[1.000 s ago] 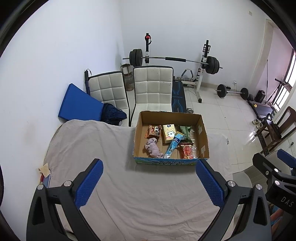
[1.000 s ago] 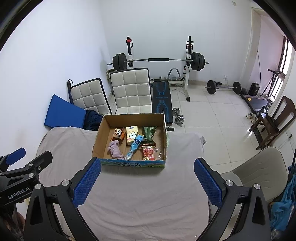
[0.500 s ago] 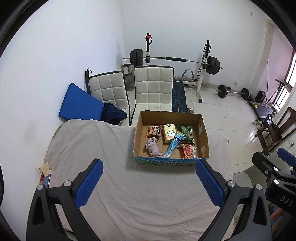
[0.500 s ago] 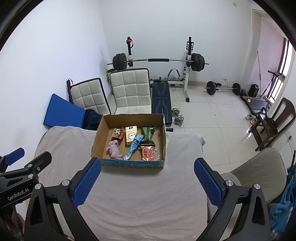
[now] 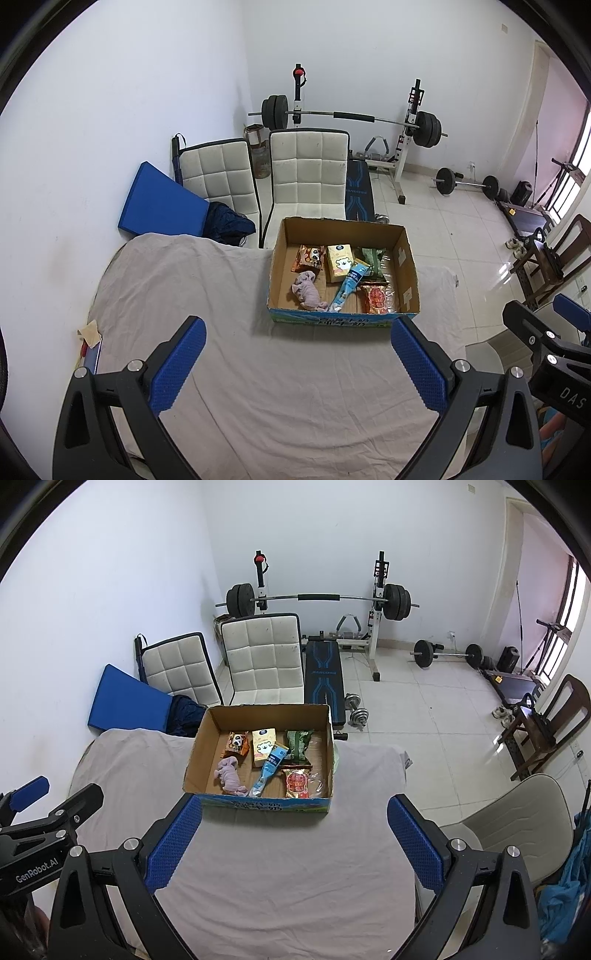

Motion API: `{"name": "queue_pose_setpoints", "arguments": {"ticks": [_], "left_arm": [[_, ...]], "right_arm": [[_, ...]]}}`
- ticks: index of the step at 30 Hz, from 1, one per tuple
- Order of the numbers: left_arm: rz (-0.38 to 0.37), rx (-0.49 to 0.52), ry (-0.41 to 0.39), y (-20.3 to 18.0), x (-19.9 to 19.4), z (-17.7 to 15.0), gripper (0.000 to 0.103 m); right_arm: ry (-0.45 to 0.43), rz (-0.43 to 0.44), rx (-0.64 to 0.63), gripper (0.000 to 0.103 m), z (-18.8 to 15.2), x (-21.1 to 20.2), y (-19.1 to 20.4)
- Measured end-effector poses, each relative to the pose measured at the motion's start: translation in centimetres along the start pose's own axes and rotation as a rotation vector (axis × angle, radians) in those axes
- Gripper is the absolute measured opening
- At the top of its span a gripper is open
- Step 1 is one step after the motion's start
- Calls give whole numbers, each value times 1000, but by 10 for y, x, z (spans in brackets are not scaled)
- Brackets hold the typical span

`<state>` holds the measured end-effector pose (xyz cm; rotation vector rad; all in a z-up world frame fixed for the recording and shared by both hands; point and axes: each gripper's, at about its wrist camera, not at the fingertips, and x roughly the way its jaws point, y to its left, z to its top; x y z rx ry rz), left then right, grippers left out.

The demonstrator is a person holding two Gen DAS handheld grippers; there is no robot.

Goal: Organize soft objects

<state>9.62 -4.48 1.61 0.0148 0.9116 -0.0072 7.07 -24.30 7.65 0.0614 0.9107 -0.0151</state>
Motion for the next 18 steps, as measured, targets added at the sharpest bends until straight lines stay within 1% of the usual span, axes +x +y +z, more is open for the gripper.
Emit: {"name": "queue_pose_setpoints", "arguments": {"ticks": [18], "left_arm": [[3, -20, -9, 4, -1, -6, 103]], "right_arm": [[-10, -2, -12, 102, 0, 0, 0]]}}
